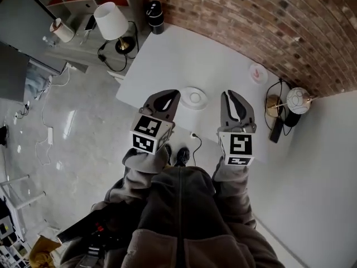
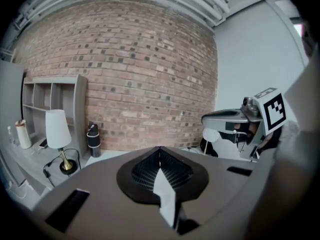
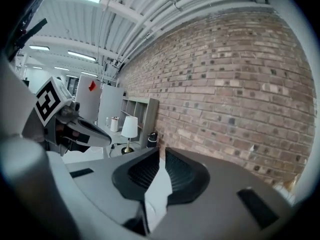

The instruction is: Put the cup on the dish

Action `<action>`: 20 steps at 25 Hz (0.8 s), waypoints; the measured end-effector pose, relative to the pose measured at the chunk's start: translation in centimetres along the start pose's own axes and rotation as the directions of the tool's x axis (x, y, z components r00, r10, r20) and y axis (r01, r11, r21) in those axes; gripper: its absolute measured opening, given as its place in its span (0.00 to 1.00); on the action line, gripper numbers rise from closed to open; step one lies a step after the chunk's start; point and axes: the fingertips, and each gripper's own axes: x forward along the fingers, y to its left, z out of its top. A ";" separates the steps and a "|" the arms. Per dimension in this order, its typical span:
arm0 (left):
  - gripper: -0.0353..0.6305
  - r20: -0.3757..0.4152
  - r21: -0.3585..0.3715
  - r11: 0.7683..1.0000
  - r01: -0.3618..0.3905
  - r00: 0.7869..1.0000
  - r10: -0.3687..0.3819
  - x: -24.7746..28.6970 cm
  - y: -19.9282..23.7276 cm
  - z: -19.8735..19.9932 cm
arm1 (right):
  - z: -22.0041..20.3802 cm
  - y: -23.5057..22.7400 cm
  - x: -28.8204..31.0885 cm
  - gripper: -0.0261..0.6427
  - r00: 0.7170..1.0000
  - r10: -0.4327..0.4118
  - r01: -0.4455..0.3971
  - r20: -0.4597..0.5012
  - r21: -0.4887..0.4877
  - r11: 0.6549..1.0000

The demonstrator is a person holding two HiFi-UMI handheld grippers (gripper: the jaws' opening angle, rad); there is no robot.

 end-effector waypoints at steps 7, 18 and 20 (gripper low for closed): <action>0.06 0.120 0.080 0.996 0.034 0.992 -0.043 -1.9 -2.0 7.0 | 5.8 -1.7 -2.7 0.05 0.994 -0.054 0.055 0.093 -0.004 0.998; 0.06 0.263 0.197 0.980 0.023 0.962 -0.075 -3.9 -2.8 15.0 | 13.3 -2.3 -4.9 0.04 0.964 -0.090 0.091 0.250 0.009 0.996; 0.06 0.266 0.208 0.978 0.024 0.961 -0.080 -3.8 -2.8 15.6 | 14.2 -2.4 -5.1 0.04 0.957 -0.098 0.102 0.272 0.002 0.995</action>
